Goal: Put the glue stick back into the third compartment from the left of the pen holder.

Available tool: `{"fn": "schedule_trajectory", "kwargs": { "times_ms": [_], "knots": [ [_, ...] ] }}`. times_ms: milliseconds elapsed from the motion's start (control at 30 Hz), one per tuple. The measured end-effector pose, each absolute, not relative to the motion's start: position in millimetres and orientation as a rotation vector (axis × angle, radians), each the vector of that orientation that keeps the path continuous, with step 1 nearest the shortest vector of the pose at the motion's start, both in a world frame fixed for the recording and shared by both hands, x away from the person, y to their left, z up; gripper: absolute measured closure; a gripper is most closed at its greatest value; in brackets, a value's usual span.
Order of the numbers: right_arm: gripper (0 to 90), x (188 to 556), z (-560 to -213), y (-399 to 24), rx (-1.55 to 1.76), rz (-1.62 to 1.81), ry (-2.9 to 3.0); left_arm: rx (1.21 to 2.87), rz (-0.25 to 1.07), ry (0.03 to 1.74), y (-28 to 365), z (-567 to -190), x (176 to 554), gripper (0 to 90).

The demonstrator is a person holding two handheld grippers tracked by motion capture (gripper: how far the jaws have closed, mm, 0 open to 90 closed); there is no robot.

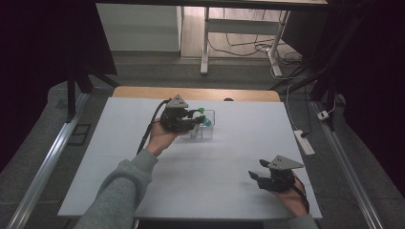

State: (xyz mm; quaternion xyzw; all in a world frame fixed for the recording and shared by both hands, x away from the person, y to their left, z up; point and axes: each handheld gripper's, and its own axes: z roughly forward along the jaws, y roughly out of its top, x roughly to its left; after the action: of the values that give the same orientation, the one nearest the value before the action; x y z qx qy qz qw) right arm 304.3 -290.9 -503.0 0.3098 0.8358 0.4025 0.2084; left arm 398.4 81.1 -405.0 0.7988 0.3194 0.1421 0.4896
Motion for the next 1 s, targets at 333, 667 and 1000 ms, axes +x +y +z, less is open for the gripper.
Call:
{"fn": "schedule_trajectory", "kwargs": {
  "times_ms": [333,667,1000],
  "knots": [
    [36.0,305,-504,-291,0.868,1.119,2.331,1.979,0.360,0.804,70,-401,416,64.4],
    [35.9,305,-505,-291,0.865,1.111,2.340,2.007,0.388,0.822,61,-406,426,64.3],
    [35.9,305,-507,-290,0.869,1.095,2.349,2.008,0.403,0.849,62,-413,434,62.7]
  ]
}}
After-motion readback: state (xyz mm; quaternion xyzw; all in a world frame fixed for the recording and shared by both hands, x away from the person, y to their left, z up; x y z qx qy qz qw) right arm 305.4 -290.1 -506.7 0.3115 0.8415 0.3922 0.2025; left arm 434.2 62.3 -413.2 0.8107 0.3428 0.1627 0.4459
